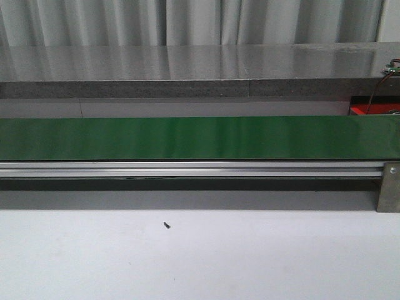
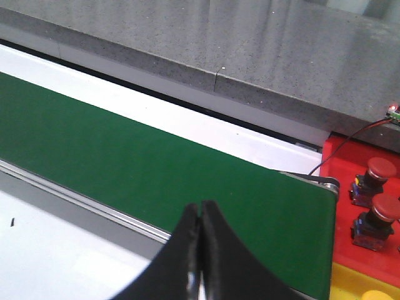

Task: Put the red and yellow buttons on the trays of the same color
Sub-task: 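Lower the left gripper onto a yellow button and close, then set the yellow button on the belt's near end and release, then grasp the second yellow button on the table with the left gripper, then lower the yellow button onto the belt's near end and open the left gripper, then lower the right gripper onto the first yellow button at the belt's end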

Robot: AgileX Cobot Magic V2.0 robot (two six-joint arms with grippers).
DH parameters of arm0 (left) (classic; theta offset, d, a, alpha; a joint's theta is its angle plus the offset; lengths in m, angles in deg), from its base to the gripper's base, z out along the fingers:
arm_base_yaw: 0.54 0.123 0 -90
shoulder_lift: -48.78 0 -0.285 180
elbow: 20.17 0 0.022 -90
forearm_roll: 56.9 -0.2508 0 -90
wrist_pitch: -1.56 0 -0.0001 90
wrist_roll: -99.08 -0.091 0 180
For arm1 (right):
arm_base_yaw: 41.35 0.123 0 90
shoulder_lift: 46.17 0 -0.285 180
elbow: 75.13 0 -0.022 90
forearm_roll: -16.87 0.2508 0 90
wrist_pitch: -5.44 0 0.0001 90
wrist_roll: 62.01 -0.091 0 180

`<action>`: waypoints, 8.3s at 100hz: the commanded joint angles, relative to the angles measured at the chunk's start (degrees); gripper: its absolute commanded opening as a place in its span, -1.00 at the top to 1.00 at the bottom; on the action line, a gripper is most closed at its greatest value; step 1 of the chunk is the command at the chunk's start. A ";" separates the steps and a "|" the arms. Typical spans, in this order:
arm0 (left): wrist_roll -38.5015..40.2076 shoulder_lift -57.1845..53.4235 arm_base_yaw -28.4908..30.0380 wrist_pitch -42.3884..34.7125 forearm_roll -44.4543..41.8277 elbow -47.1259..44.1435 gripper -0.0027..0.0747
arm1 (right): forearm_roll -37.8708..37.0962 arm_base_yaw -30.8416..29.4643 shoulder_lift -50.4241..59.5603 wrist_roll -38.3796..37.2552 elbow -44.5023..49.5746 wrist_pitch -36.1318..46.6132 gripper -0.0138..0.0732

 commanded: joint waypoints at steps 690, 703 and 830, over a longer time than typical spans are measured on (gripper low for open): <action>-7.03 -54.65 -24.80 -22.02 11.73 -44.80 -0.64 | 1.64 -0.05 -0.08 0.20 -1.57 2.79 0.84; -7.03 -63.59 -25.34 -22.13 11.82 -51.42 -0.64 | 1.64 -0.05 -0.08 0.20 -1.57 2.79 0.84; -7.03 -89.67 -25.34 -21.70 13.04 -68.43 0.98 | 5.00 -0.05 -18.87 0.20 -12.65 -1.53 -0.72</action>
